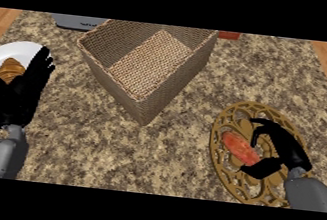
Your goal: Pick the sweet potato from the placemat and place it in the basket
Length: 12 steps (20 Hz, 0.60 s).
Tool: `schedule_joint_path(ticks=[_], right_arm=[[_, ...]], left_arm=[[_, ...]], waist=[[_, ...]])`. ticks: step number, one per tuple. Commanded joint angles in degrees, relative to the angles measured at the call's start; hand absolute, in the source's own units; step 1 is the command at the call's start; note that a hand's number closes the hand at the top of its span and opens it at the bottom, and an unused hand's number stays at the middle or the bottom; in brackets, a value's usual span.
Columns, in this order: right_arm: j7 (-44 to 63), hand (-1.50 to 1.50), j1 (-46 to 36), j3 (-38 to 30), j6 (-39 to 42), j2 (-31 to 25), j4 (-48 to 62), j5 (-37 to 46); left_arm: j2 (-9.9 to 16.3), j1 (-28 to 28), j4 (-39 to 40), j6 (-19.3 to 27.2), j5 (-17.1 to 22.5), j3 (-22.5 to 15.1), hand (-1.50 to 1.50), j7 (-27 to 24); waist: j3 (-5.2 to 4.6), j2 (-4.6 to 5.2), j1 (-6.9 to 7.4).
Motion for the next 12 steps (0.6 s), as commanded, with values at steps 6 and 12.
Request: schedule_joint_path(ticks=[6,12], right_arm=[[11.5,1.50,-1.9,12.9,-8.8,15.0,-1.0,1.8],[16.1,1.50,-4.5,15.9,-12.2,15.1,-5.1,2.3]], left_arm=[[-0.8,-2.7,-0.5,-0.6,-0.3,-1.9,0.00,1.6],[-1.1,-3.5,-0.6,-1.9,-0.3,-3.4,0.00,1.3]], waist=[[1.45,1.64,4.09],[1.93,2.43,8.82]])
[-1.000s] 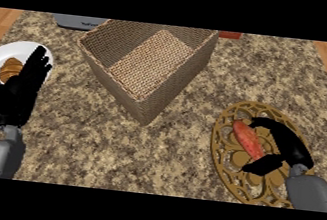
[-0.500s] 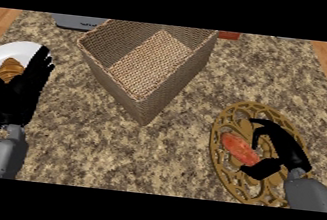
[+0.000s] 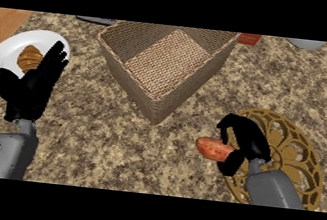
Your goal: Pick the sweet potato from the placemat and place it in the basket
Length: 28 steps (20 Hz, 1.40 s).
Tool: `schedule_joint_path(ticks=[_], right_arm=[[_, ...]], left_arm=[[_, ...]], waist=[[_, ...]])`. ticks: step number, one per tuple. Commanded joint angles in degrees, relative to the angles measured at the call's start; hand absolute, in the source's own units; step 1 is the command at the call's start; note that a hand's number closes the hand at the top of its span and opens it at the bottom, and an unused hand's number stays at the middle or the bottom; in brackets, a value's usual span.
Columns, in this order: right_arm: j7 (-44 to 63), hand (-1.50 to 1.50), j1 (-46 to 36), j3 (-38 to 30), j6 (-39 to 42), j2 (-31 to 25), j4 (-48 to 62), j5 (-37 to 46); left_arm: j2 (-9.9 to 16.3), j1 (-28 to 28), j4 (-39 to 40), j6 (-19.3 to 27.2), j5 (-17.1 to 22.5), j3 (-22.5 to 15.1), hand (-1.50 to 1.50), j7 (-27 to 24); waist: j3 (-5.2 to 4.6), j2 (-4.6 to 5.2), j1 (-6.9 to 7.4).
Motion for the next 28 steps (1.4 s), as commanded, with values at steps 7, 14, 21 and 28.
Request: schedule_joint_path(ticks=[7,14,21,28], right_arm=[[8.3,1.50,-9.1,11.2,-24.3,8.3,-4.1,-10.5],[17.6,1.50,-18.9,18.6,-42.9,8.4,-4.4,-9.3],[31.9,1.50,-31.0,21.9,-53.2,8.4,2.2,-6.8],[42.1,1.50,-44.3,19.3,-60.0,8.4,9.8,-4.1]], left_arm=[[-1.7,-2.3,0.8,-1.2,-0.2,-2.7,0.00,-0.1],[-2.4,-3.6,2.2,-0.9,-1.2,-3.9,0.00,0.3],[-3.0,-5.0,3.3,0.1,-2.7,-4.8,0.00,0.3],[-2.7,-5.5,4.4,-0.2,-2.2,-4.2,0.00,0.0]], waist=[[2.90,1.49,6.25],[2.17,1.04,6.70],[1.88,1.10,6.61],[1.77,1.12,6.06]])
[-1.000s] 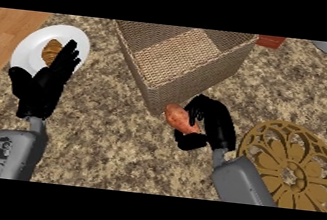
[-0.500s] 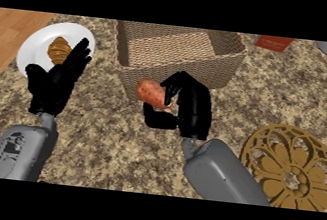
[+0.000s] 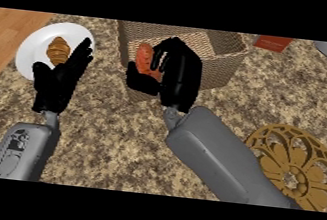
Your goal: Pick the sweet potato from the placemat and place it in the basket
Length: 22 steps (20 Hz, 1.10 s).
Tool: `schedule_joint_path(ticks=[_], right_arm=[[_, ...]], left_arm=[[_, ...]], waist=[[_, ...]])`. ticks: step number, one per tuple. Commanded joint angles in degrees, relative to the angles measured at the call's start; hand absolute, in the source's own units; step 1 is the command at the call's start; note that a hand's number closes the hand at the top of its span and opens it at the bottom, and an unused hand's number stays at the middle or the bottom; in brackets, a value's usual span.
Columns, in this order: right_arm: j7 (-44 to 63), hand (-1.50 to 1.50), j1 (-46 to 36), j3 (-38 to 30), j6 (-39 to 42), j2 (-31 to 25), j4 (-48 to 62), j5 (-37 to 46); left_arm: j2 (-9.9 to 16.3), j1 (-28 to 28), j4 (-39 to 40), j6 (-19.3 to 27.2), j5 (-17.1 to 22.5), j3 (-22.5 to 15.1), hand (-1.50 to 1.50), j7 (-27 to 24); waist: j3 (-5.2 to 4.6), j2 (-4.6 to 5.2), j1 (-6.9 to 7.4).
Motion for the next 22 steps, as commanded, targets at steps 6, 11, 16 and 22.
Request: schedule_joint_path(ticks=[6,11,16,22], right_arm=[[15.4,1.50,-18.6,-3.1,-5.6,0.1,15.7,4.2],[21.3,1.50,-26.7,-3.0,-3.5,0.1,25.5,5.1],[22.9,1.50,-31.6,-2.5,-3.5,0.1,32.8,3.8],[22.7,1.50,-32.3,-2.7,-3.3,0.1,39.4,-0.2]], left_arm=[[-1.0,-1.5,1.0,1.2,-0.8,-0.3,0.00,-0.1],[-0.3,-1.4,1.3,0.3,-0.2,0.2,0.00,0.0],[-0.1,-1.2,2.1,0.8,-0.8,0.4,0.00,-1.0],[-0.2,-3.3,2.0,1.2,-0.3,1.0,0.00,0.0]], waist=[[-0.09,0.34,-0.95],[-0.12,0.73,-0.47],[-0.07,1.13,-0.48],[0.05,1.64,-0.68]])
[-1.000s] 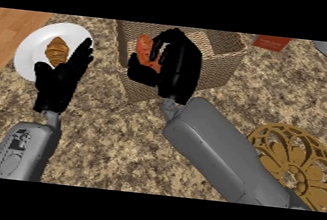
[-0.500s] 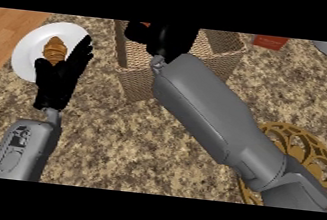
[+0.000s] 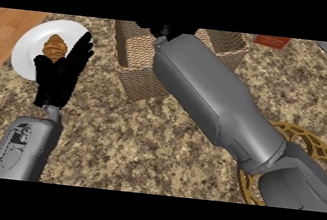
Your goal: Pick the sweet potato from the placemat and place it in the basket
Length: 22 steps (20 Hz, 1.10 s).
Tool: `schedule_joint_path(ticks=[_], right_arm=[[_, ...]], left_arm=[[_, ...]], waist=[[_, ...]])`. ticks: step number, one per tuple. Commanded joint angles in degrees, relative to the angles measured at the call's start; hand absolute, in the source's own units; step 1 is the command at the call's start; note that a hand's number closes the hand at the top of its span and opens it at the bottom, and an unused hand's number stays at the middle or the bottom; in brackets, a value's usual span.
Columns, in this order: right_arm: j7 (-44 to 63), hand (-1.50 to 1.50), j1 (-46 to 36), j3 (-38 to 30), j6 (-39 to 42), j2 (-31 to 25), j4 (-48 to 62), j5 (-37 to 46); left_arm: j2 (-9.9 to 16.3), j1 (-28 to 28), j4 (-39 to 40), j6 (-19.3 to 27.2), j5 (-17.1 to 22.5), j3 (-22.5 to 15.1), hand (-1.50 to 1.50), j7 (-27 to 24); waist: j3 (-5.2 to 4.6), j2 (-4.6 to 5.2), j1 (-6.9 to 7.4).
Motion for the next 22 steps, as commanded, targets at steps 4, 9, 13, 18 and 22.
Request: schedule_joint_path(ticks=[4,9,13,18,22], right_arm=[[6.0,1.50,-2.1,-0.1,-1.6,0.2,7.5,-4.1],[4.3,1.50,-2.8,-0.7,-3.7,0.2,9.5,-7.0],[1.2,1.50,-0.2,-0.1,-6.2,0.2,8.8,-10.3],[-2.4,1.50,0.5,-0.2,-7.3,0.2,8.4,-14.2],[-4.9,1.50,-3.4,13.7,13.4,0.2,19.9,-1.6]], left_arm=[[0.2,0.5,0.9,-0.1,-0.7,-0.3,0.00,-1.3],[0.5,1.5,0.8,0.1,-0.1,0.9,0.00,-2.1],[0.9,0.6,-1.2,0.1,0.6,1.3,0.00,0.7],[1.2,1.6,-1.5,0.2,0.2,1.5,0.00,-0.2],[0.7,2.3,-0.8,0.2,0.3,1.3,0.00,-0.9]], waist=[[0.09,0.32,-0.81],[0.17,0.06,-1.76],[0.28,-0.14,-1.97],[0.30,0.13,-2.23],[-0.09,-0.16,-2.54]])
